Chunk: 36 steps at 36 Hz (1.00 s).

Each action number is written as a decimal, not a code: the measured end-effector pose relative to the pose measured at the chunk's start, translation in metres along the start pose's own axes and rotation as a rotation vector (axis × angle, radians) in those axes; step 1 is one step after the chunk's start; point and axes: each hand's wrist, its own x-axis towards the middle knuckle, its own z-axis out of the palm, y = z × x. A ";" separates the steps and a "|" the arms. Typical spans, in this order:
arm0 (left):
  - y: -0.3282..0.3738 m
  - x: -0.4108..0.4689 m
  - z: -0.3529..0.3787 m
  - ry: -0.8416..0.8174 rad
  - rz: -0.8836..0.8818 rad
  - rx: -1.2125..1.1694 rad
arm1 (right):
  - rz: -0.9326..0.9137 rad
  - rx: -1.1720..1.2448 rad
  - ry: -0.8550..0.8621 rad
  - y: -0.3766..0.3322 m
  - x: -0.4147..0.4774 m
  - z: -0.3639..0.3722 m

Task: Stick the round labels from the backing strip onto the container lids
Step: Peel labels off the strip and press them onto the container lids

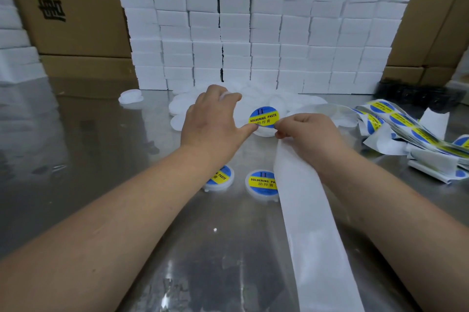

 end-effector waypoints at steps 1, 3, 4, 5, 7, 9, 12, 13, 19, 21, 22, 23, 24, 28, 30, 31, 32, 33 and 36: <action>-0.001 0.000 0.000 0.001 -0.005 0.005 | -0.002 -0.004 -0.001 0.000 0.000 0.001; -0.003 0.001 0.001 -0.003 -0.011 0.030 | -0.005 -0.009 0.011 0.001 -0.001 0.002; -0.004 0.002 0.001 -0.013 -0.015 0.055 | -0.007 -0.007 0.026 0.000 -0.001 0.002; -0.006 0.002 0.001 -0.027 -0.026 0.078 | -0.010 -0.001 0.041 0.000 0.000 0.001; -0.009 0.004 0.002 -0.046 -0.070 0.075 | -0.015 0.013 0.062 -0.001 0.001 -0.001; -0.010 0.005 0.002 -0.048 -0.141 -0.041 | -0.021 0.027 0.062 -0.001 0.001 -0.002; -0.005 0.006 0.004 -0.036 -0.268 -0.389 | -0.030 0.017 0.027 0.000 0.001 -0.001; -0.003 0.006 0.004 -0.038 -0.305 -0.503 | -0.030 0.016 0.009 0.000 0.001 0.000; 0.000 0.008 0.007 -0.170 -0.542 -0.933 | -0.020 0.047 -0.055 0.001 0.000 0.002; 0.001 0.009 0.006 -0.221 -0.610 -1.069 | -0.018 0.046 -0.069 0.000 -0.001 0.003; 0.001 0.009 0.004 -0.246 -0.632 -1.130 | -0.020 0.048 -0.073 0.000 -0.001 0.004; 0.002 0.008 0.002 -0.272 -0.646 -1.183 | -0.025 0.052 -0.077 0.000 -0.002 0.004; 0.003 0.008 0.001 -0.291 -0.657 -1.227 | -0.030 0.060 -0.083 0.000 -0.002 0.004; 0.004 0.007 -0.003 -0.303 -0.707 -1.361 | -0.042 0.084 -0.117 0.000 -0.002 0.005; 0.005 0.006 -0.004 -0.308 -0.719 -1.391 | -0.042 0.077 -0.127 0.000 -0.002 0.006; 0.005 0.006 -0.004 -0.311 -0.721 -1.395 | -0.039 0.075 -0.131 0.001 -0.002 0.007; 0.005 0.005 -0.003 -0.315 -0.720 -1.394 | -0.036 0.077 -0.135 0.001 -0.002 0.007; 0.005 0.005 -0.003 -0.319 -0.715 -1.390 | -0.034 0.079 -0.141 0.001 -0.002 0.007; 0.004 0.005 -0.003 -0.331 -0.682 -1.371 | -0.028 0.088 -0.157 0.001 -0.002 0.007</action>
